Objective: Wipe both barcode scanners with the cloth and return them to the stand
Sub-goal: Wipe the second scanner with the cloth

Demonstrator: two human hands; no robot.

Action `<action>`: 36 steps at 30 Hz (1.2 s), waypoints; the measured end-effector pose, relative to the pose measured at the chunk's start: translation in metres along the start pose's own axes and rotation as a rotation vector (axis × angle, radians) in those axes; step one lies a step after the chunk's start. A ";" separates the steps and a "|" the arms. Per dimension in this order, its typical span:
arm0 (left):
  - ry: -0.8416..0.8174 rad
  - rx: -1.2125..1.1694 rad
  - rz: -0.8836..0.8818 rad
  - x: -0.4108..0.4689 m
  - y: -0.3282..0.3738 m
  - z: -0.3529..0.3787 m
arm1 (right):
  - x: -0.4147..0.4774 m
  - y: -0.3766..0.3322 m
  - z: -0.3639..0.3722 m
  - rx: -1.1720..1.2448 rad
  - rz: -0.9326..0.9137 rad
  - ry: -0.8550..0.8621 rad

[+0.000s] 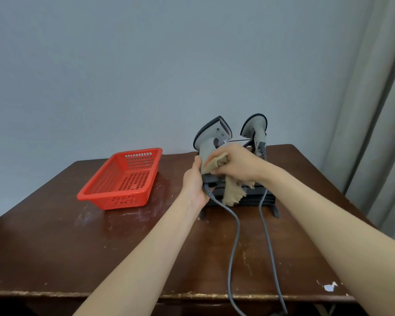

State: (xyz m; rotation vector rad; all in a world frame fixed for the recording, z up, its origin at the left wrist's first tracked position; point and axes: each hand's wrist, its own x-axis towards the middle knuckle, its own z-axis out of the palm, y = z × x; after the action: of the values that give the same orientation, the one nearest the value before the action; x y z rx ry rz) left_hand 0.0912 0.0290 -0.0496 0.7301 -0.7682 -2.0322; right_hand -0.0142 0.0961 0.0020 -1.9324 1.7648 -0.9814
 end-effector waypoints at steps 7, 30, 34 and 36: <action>0.015 -0.109 -0.075 -0.004 0.002 -0.002 | 0.005 0.012 -0.019 -0.402 0.162 0.121; -0.182 0.236 -0.086 -0.021 0.007 0.003 | 0.006 0.017 -0.026 -0.091 0.119 0.521; -0.226 0.319 -0.077 -0.023 0.004 0.008 | 0.012 0.011 -0.015 -0.188 0.101 0.466; -0.224 0.341 -0.061 -0.021 0.004 0.009 | 0.009 0.010 -0.013 -0.186 0.104 0.371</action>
State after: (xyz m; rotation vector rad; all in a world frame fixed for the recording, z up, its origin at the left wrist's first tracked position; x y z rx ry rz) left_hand 0.0971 0.0470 -0.0367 0.7264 -1.2579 -2.0846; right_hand -0.0305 0.0881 0.0073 -1.8298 2.2073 -1.2407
